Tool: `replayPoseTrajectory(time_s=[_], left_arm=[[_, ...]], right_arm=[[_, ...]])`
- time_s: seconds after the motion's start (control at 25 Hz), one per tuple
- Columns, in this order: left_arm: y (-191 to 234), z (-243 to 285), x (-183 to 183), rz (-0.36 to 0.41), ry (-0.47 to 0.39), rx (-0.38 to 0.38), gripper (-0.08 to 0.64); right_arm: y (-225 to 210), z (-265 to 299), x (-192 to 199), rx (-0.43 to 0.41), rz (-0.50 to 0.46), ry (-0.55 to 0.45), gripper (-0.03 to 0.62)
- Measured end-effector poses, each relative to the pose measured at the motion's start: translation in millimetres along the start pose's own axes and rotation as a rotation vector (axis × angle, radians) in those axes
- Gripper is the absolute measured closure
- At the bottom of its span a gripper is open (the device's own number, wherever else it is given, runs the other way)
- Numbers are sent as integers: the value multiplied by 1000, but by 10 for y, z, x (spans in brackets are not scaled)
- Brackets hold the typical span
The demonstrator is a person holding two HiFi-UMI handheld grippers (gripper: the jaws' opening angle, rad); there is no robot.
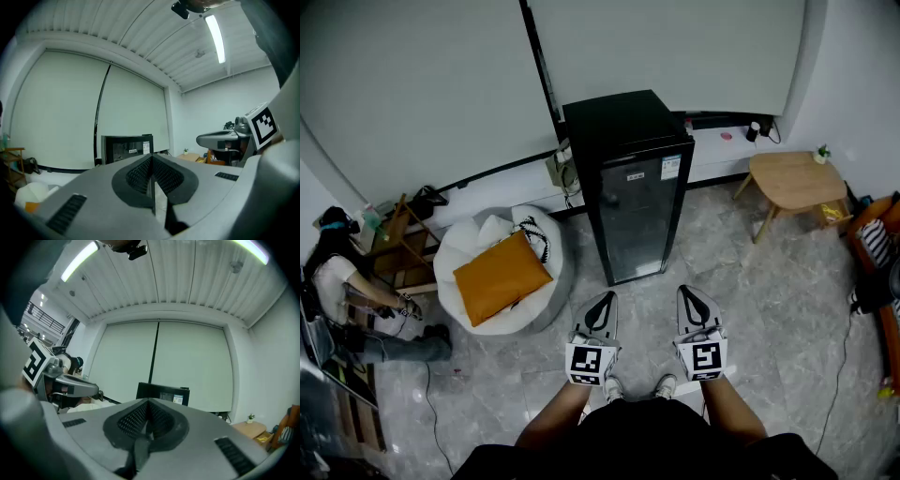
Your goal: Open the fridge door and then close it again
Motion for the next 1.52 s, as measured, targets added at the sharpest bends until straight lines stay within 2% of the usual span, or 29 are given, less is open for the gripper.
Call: replayPoseTrajectory(time_s=[0.36,0.68,0.8,0.96,1.32,1.52], left_arm=[[46,134,22,-15,-16,-55,541],[-5,359,42,6,6,-72,541],[-42,414,19,-12,18,-87,541],[-136,519,-11,-3,23,-93,541],[-372,589,135,-4,71,-138,541],[-303,587,211,-9,84,-167,541]], right_arm=[[-172,72,20,-17,9,8,575],[-409,163,61,-10,14,-1,575],[-533,175,80,-20,34,1,575],[-747,162,219,-9,45,17,575],[-930,139,318,-81,42,12,575],[-902,236,338,-118,71,-13,575]])
Point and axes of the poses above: the fingertips, and each gripper's own axes: z forward along the fingers, y to its left, x out of its underside, the point moved 4 cm from there along -z, backward along the fingers, and after that the axes turned 9 degrees about x, right-handed, at the moved point
